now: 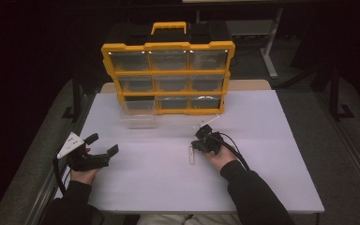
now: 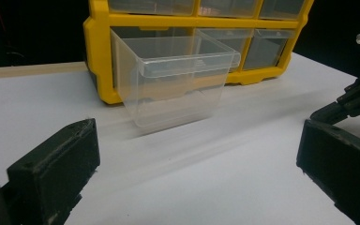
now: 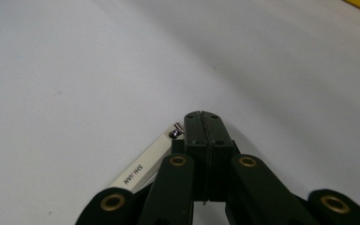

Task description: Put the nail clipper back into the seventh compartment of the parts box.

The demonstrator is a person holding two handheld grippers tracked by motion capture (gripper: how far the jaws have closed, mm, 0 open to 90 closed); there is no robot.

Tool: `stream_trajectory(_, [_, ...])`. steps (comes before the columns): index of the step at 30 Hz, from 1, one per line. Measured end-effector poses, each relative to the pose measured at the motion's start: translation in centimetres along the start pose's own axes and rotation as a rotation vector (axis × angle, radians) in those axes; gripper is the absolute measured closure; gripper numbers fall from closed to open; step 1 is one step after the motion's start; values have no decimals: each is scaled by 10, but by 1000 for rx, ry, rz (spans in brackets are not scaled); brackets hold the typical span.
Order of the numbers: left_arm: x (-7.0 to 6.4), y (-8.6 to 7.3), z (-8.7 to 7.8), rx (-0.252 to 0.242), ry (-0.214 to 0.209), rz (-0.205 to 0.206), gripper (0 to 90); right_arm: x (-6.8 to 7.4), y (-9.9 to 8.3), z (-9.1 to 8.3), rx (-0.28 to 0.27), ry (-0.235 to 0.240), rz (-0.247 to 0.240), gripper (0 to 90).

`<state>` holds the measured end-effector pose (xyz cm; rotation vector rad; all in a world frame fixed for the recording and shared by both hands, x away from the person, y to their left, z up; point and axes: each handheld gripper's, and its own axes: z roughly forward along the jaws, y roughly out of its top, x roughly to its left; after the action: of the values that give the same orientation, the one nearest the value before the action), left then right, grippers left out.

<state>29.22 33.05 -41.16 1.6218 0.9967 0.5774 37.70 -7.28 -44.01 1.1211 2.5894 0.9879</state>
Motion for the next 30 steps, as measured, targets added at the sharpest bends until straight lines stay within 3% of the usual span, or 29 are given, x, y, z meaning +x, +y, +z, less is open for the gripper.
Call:
stream_trajectory(10, [0,0,1,5,-6,3,0,8,6,7,-8,36,-9,889])
stream_trajectory(26, [0,0,1,3,-6,0,0,25,17,15,0,83,-61,889])
stream_trajectory(30, [0,-1,2,15,-22,-5,0,29,20,17,6,97,-72,889])
